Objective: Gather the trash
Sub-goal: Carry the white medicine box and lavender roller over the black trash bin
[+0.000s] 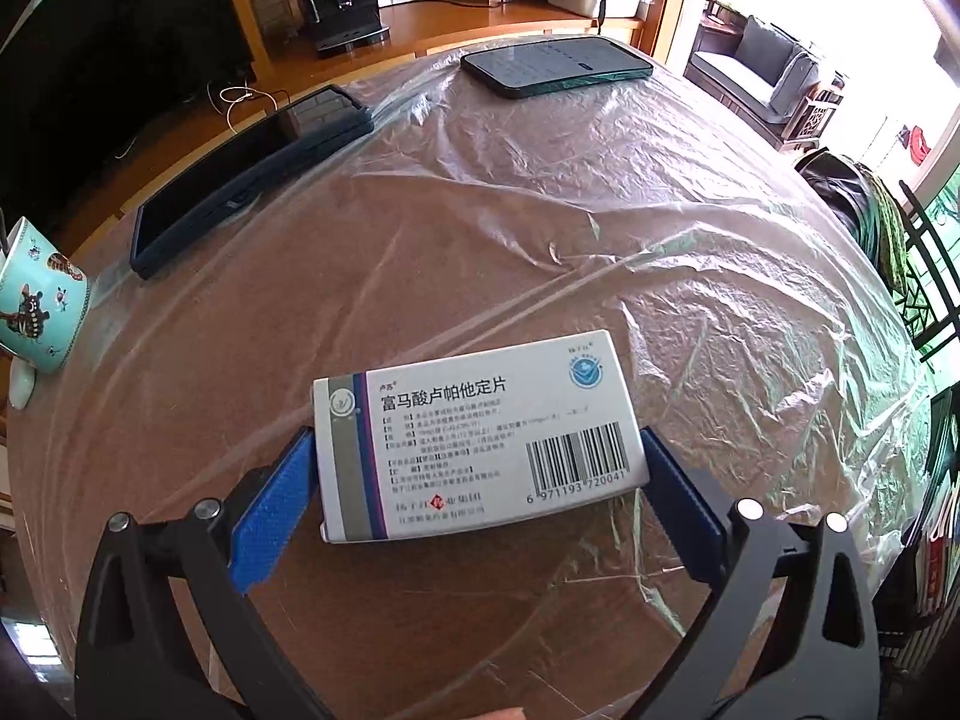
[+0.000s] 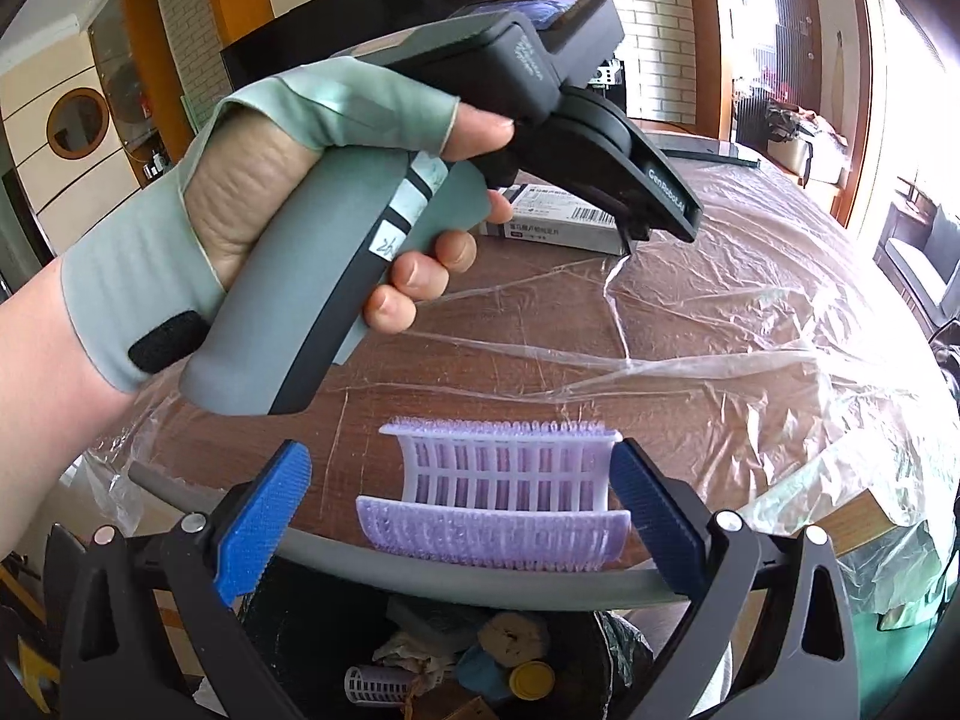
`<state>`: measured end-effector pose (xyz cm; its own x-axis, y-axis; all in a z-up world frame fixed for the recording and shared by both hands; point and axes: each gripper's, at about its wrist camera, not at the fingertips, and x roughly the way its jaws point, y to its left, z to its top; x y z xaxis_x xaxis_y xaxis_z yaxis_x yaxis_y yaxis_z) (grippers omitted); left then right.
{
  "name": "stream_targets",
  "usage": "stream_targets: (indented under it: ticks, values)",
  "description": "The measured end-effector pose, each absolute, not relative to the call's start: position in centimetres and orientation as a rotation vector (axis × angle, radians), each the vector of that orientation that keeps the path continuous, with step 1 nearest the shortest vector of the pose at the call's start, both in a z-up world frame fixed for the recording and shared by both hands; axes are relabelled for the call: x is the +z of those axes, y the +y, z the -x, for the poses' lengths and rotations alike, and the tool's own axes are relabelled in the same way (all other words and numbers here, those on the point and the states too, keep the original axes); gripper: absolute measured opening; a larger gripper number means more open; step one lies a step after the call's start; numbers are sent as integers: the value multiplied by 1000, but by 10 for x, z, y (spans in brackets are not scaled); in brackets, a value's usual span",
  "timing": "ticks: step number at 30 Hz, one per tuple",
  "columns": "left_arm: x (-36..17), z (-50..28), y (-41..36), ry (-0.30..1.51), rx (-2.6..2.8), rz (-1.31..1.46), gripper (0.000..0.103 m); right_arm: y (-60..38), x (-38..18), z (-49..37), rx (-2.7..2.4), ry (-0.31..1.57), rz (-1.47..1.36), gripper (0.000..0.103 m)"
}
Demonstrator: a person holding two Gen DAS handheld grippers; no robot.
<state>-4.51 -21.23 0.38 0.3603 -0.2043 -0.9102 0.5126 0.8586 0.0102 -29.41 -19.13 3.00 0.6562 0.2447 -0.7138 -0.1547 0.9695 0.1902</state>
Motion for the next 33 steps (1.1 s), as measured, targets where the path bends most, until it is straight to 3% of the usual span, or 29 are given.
stream_targets:
  ticks: [3, 6, 33]
  values:
    - [2, 44, -209, 1103, -480, -308, 101, -193, 28, 290, 223, 832, -116, 90]
    - [2, 45, -207, 1095, -485, -309, 100, -192, 29, 287, 204, 828, -81, 74]
    - [27, 73, -151, 1017, -435, -257, 100, -240, 48, 272, 212, 801, -136, 74]
